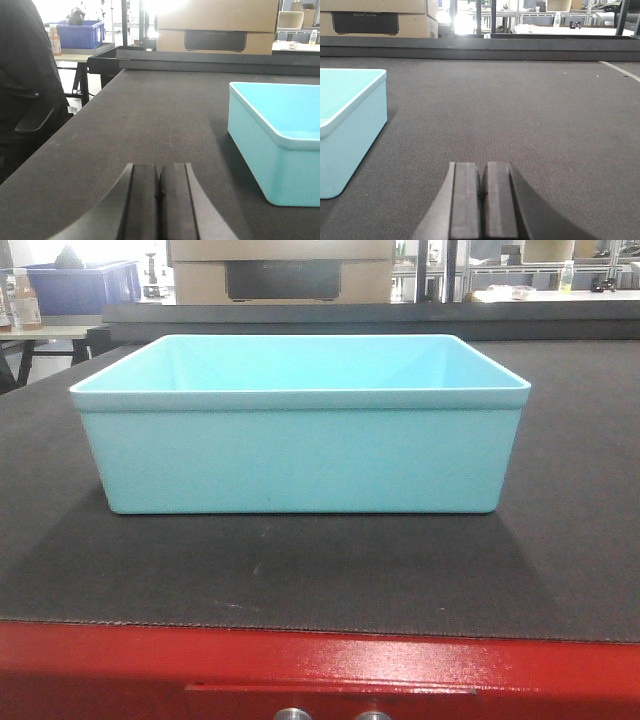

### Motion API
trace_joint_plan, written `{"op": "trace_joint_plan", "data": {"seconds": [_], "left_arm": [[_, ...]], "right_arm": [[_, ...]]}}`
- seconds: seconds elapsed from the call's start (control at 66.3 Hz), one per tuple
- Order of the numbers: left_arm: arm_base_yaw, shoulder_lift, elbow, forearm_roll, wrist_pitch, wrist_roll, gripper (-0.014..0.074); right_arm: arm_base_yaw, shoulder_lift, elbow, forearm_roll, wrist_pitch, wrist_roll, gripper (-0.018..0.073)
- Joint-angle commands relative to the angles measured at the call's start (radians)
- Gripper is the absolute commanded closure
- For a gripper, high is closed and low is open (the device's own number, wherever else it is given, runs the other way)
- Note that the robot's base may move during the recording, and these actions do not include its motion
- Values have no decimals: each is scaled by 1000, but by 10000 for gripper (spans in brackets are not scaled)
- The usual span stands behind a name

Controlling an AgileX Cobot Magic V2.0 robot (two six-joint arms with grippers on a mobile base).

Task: Fetch blue bin and place on conveyor start

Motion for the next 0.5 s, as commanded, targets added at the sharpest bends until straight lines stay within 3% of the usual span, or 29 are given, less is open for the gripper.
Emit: {"op": "trace_joint_plan", "data": {"seconds": [0.0, 0.483], "left_arm": [[0, -5, -3, -6, -17, 4, 707], [0, -5, -3, -6, -17, 4, 707]], "right_arm": [[-5, -8, 0, -4, -32, -9, 721], [-5, -8, 0, -4, -32, -9, 721]]}}
